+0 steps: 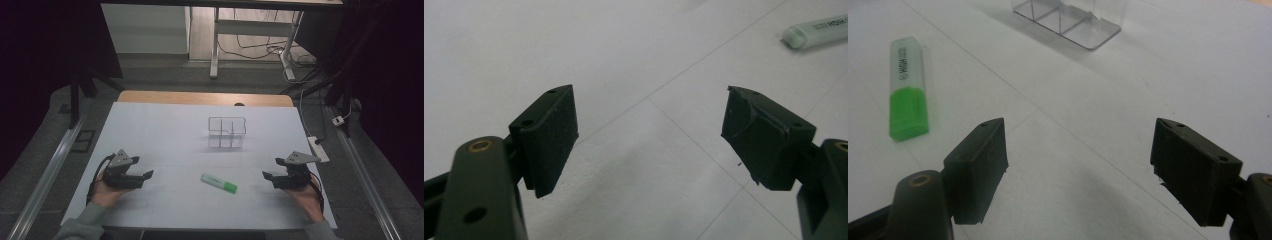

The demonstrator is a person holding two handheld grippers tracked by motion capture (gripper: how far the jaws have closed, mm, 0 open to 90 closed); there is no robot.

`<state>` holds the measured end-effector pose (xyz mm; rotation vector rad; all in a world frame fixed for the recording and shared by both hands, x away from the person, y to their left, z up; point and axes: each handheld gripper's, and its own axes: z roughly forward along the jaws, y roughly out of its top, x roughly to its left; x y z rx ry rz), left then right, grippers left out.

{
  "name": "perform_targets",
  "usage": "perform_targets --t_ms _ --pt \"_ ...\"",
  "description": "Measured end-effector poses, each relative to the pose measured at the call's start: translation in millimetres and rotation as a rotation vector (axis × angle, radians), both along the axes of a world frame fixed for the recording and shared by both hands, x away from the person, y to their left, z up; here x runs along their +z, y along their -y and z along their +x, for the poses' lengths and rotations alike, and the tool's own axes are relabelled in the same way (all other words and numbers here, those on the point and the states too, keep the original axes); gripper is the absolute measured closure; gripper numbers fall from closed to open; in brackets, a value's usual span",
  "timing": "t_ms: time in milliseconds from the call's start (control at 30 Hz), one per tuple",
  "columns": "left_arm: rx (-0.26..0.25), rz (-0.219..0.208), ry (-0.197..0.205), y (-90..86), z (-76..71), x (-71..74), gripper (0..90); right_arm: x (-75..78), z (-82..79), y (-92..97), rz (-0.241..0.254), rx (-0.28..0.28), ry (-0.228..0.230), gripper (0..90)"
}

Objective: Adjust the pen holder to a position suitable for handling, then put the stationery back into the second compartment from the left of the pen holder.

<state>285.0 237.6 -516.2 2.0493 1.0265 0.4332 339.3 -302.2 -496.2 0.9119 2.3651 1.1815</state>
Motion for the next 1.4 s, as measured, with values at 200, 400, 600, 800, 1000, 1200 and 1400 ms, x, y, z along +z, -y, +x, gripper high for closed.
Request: perform_targets --t_ms 200,400,600,800,1000,1200,1400 --pt "-0.007 0.007 -0.004 1.0 0.9 -1.0 22.3 8.5 -1.9 -8.9 0.003 0.035 -0.003 22.6" --pt "-0.003 0.005 -0.004 -0.3 0.0 -0.5 22.3 12.9 0.5 -20.4 -0.009 0.078 -0.015 22.5" --pt "-0.004 0.013 -0.008 1.0 0.6 -1.5 22.4 14.9 0.2 -29.5 -0.019 0.113 -0.029 22.6" --pt "-0.009 0.023 -0.005 1.9 -0.8 -1.0 22.4 16.8 -1.5 -39.0 -0.042 0.137 -0.039 22.6" --pt "-0.011 0.025 -0.003 2.4 -0.9 -1.0 22.4 23.2 -1.5 -46.9 -0.046 0.164 -0.028 22.7" --pt "-0.009 0.028 0.001 2.0 -1.1 -0.6 22.4 24.0 0.1 -54.1 -0.056 0.183 -0.037 22.9" --pt "-0.012 0.031 0.001 2.7 -1.3 -0.9 22.4 25.2 -0.4 -63.2 -0.075 0.211 -0.053 23.2"
